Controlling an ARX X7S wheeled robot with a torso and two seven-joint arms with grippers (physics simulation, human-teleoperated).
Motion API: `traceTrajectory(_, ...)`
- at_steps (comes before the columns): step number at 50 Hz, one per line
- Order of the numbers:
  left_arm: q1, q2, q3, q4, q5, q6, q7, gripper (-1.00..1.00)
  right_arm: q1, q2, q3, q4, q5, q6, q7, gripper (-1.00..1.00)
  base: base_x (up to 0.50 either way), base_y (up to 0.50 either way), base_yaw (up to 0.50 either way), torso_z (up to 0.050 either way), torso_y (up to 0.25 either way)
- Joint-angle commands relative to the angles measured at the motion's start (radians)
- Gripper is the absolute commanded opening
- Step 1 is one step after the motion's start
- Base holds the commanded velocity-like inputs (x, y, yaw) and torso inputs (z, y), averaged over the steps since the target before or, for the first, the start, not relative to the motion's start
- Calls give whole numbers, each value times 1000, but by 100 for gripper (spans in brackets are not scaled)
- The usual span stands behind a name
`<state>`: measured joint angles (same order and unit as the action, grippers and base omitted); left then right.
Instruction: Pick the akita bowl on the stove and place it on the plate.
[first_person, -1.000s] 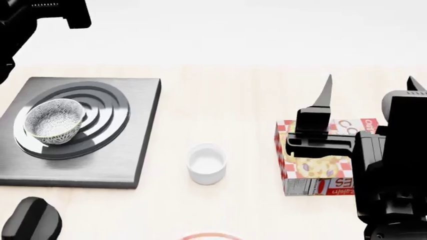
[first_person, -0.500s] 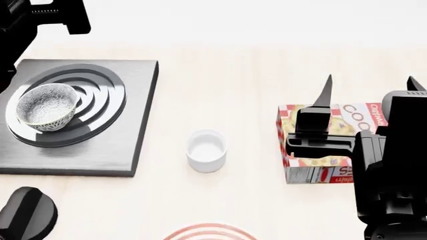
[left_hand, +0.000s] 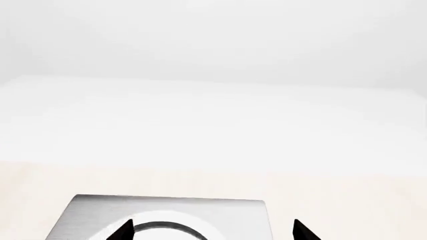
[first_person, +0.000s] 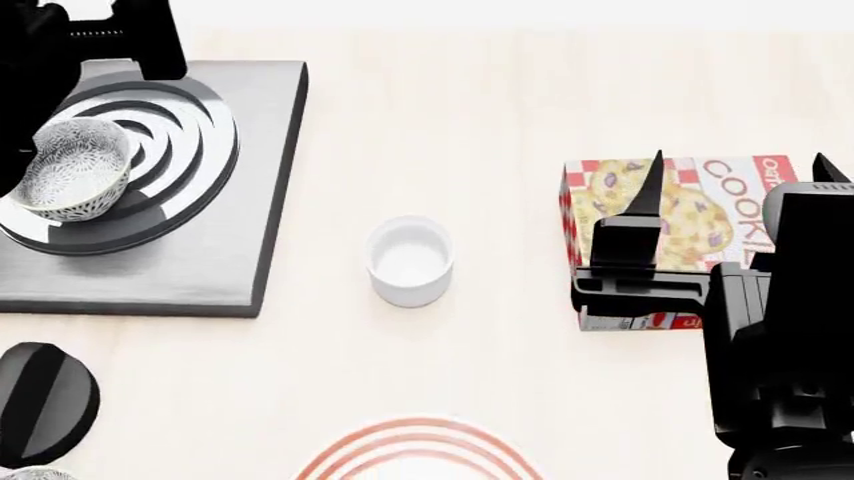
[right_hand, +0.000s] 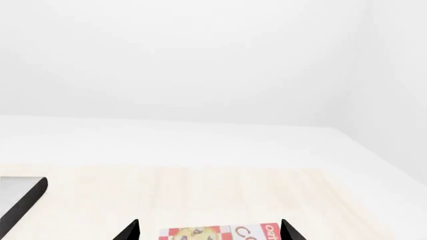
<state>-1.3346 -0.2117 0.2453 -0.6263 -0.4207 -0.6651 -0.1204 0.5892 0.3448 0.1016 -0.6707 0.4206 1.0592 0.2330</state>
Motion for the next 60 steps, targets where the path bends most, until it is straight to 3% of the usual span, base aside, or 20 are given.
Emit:
traceTrajectory(1, -15, 0, 15, -1, -5, -43, 1, 100, 1, 2, 0, -2, 6, 3, 4, 100, 0, 0, 0, 0, 0)
traceTrajectory(32, 8, -10, 165, -10, 81, -143, -19, 100, -3, 8, -4, 0, 13, -7, 14, 100, 0, 0, 0, 0, 0)
traceTrajectory(60, 35, -20, 220, -9, 111, -110, -11, 100, -3, 14, -11, 12, 20, -18, 19, 100, 0, 0, 0, 0, 0)
